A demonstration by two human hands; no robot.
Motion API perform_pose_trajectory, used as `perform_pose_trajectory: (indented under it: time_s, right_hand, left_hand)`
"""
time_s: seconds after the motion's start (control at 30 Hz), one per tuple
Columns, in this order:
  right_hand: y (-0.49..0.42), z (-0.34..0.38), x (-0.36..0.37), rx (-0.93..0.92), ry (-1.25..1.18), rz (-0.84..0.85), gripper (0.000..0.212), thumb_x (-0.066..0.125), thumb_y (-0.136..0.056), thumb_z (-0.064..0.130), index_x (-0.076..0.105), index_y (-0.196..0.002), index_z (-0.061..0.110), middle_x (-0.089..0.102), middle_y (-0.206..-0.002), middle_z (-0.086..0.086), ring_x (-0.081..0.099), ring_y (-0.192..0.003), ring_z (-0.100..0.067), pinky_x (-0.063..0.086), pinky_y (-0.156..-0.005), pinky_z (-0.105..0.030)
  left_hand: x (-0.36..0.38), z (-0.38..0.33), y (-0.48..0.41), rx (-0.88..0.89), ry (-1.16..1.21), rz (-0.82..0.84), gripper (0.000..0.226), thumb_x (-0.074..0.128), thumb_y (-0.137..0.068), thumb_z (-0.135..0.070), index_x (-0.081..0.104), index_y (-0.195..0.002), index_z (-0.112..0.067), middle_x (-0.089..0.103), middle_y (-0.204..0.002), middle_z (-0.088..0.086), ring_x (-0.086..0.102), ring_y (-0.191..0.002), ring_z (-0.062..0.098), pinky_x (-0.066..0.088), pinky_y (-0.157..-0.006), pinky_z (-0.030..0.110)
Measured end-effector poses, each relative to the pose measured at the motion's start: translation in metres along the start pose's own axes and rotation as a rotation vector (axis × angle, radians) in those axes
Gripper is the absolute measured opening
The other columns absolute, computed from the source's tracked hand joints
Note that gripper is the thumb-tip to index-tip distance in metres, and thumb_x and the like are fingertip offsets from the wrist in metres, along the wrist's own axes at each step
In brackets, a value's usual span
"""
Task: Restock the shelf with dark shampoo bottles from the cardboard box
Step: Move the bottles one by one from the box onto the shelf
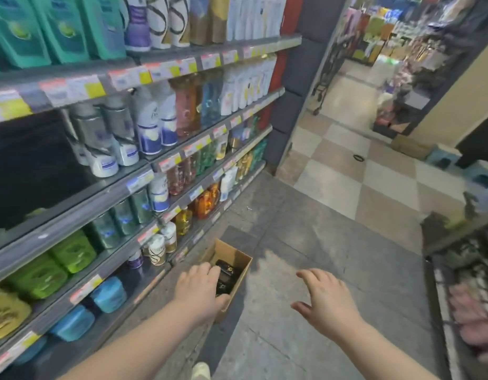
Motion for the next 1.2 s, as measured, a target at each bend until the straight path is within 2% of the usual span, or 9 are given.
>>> perform_pose_trajectory:
  time_s: [0.23,0.43,0.57,0.67,0.77,0.93,1.1,1.2]
  right_hand:
    - [-0.129,-0.022,-0.025,-0.082,0.062,0.072,0.062,0.052,-0.084,0.053,0.030,-0.136,0.029,0.036,-0.142,0.005,0.031,-0.133,-0.018,0.030,-0.105,-0.031]
    - [-0.254,-0.026,-0.005,-0.263,0.105,0.183,0.062,0.054,-0.083,0.051,0.032,-0.136,0.026,0.038,-0.141,0.003,0.034,-0.131,-0.021,0.033,-0.102,-0.034]
    - [-0.337,-0.030,0.034,-0.442,0.148,0.332,0.063,0.054,-0.083,0.050,0.032,-0.136,0.024,0.038,-0.142,0.001,0.035,-0.131,-0.022,0.033,-0.104,-0.036]
    - [-0.399,-0.037,0.065,-0.605,0.206,0.449,0.058,0.054,-0.083,0.049,0.035,-0.132,0.024,0.043,-0.135,0.000,0.039,-0.127,-0.024,0.034,-0.100,-0.036]
    - [-0.456,-0.043,0.093,-0.717,0.258,0.514,0.053,0.055,-0.082,0.047,0.037,-0.127,0.026,0.046,-0.129,-0.001,0.041,-0.124,-0.025,0.035,-0.097,-0.037]
    - [-0.524,-0.031,0.154,-0.851,0.323,0.560,0.049,0.054,-0.084,0.042,0.038,-0.127,0.023,0.048,-0.128,-0.003,0.043,-0.122,-0.027,0.036,-0.098,-0.040]
    - [-0.547,-0.004,0.249,-0.923,0.346,0.614,0.053,0.054,-0.085,0.038,0.037,-0.132,0.023,0.045,-0.131,-0.003,0.042,-0.123,-0.029,0.035,-0.099,-0.041]
    - [-0.551,0.004,0.313,-0.936,0.366,0.669,0.053,0.056,-0.085,0.037,0.036,-0.133,0.025,0.044,-0.135,-0.003,0.042,-0.123,-0.032,0.035,-0.099,-0.042]
  left_hand:
    - [-0.032,-0.008,-0.109,-0.019,0.050,-0.007,0.059,0.045,-0.082,-0.059,0.039,-0.127,-0.022,0.044,-0.129,0.002,0.040,-0.121,0.025,0.036,-0.101,0.040]
    - [-0.002,0.033,-0.158,-0.286,0.152,0.035,0.063,0.045,-0.083,-0.060,0.033,-0.135,-0.026,0.039,-0.138,-0.002,0.036,-0.128,0.020,0.033,-0.104,0.038]
    - [0.035,0.051,-0.177,-0.561,0.248,0.087,0.061,0.042,-0.086,-0.059,0.032,-0.137,-0.026,0.037,-0.143,-0.002,0.036,-0.131,0.019,0.035,-0.106,0.036]
    - [0.066,0.037,-0.196,-0.761,0.360,0.104,0.056,0.040,-0.088,-0.055,0.033,-0.136,-0.026,0.041,-0.141,-0.002,0.041,-0.128,0.018,0.037,-0.104,0.034]
    - [0.097,0.013,-0.224,-0.931,0.476,0.143,0.058,0.040,-0.090,-0.053,0.028,-0.140,-0.026,0.035,-0.145,0.000,0.038,-0.130,0.018,0.037,-0.105,0.032]
    - [0.144,-0.011,-0.273,-1.031,0.563,0.137,0.059,0.043,-0.089,-0.052,0.028,-0.140,-0.028,0.035,-0.145,-0.003,0.037,-0.130,0.016,0.034,-0.102,0.029]
    - [0.214,0.005,-0.305,-1.095,0.590,0.132,0.061,0.043,-0.088,-0.052,0.022,-0.141,-0.029,0.028,-0.146,-0.007,0.034,-0.131,0.016,0.033,-0.103,0.033]
    - [0.265,0.018,-0.321,-1.153,0.639,0.092,0.061,0.047,-0.087,-0.051,0.027,-0.140,-0.030,0.030,-0.145,-0.005,0.036,-0.128,0.020,0.036,-0.102,0.035]
Point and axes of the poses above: each hand's wrist, its own y-axis away from the middle knuckle, its own x-axis out of the palm, z = x × y, the point moved 3 cm from there along -y, towards the middle knuckle
